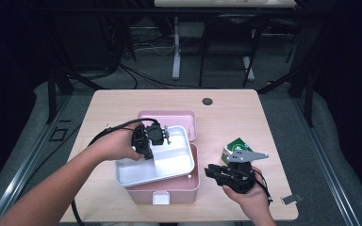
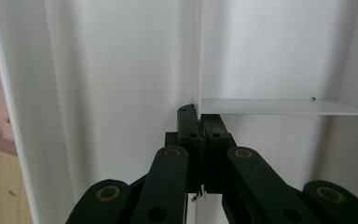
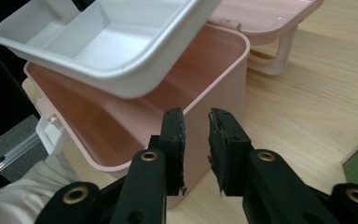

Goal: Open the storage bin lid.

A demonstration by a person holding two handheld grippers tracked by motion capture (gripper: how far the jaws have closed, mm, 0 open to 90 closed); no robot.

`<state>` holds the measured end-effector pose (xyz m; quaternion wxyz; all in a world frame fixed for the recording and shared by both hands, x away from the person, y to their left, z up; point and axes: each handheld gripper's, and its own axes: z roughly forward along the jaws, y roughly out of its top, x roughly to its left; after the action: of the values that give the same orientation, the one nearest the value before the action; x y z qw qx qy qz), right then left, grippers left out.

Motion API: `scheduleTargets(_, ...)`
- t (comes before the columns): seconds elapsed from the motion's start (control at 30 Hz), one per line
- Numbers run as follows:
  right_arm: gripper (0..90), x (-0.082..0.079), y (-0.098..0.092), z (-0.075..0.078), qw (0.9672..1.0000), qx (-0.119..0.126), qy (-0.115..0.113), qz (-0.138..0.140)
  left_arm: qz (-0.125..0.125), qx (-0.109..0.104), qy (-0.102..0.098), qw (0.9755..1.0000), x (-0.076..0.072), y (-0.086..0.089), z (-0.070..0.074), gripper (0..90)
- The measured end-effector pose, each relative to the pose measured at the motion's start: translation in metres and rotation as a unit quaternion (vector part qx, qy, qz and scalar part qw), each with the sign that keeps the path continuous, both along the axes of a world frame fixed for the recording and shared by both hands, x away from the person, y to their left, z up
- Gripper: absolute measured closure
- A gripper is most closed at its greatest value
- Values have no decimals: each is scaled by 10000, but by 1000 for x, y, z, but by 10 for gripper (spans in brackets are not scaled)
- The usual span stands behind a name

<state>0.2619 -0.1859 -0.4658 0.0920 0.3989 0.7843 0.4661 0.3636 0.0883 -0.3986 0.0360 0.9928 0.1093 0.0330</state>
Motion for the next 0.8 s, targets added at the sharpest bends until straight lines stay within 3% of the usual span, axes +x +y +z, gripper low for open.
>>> scheduleTargets(0.1, 754, 0, -1, 0, 10000, -48, 62, 28, 369, -5, 17, 9993, 5, 12, 2, 892)
scheduleTargets(0.2, 754, 1, 0, -1, 10000, -10, 34, 24, 755, -88, 62, 9971, 10, 25, 3, 892)
scheduleTargets(0.33, 754, 2, 1, -4, 9999, -66, 79, 13, 1326, -231, 61, 9909, 14, 48, 3, 892)
scheduleTargets(0.43, 752, 4, 3, -7, 9999, -105, 100, 7, 1610, -275, 48, 9866, 14, 67, 4, 892)
scheduleTargets(0.53, 750, 4, 4, -6, 9999, -112, 100, 19, 1787, -310, 37, 9834, 14, 84, 7, 892)
scheduleTargets(0.6, 748, 4, 3, -6, 9999, -82, 93, -18, 2026, -370, 12, 9786, 13, 102, 10, 892)
scheduleTargets(0.63, 748, 4, 2, -6, 9999, -71, 97, -24, 2026, -370, 12, 9786, 13, 102, 10, 892)
scheduleTargets(0.8, 747, 4, 2, -5, 9999, -85, 102, -29, 2347, -414, 6, 9712, 12, 129, 12, 892)
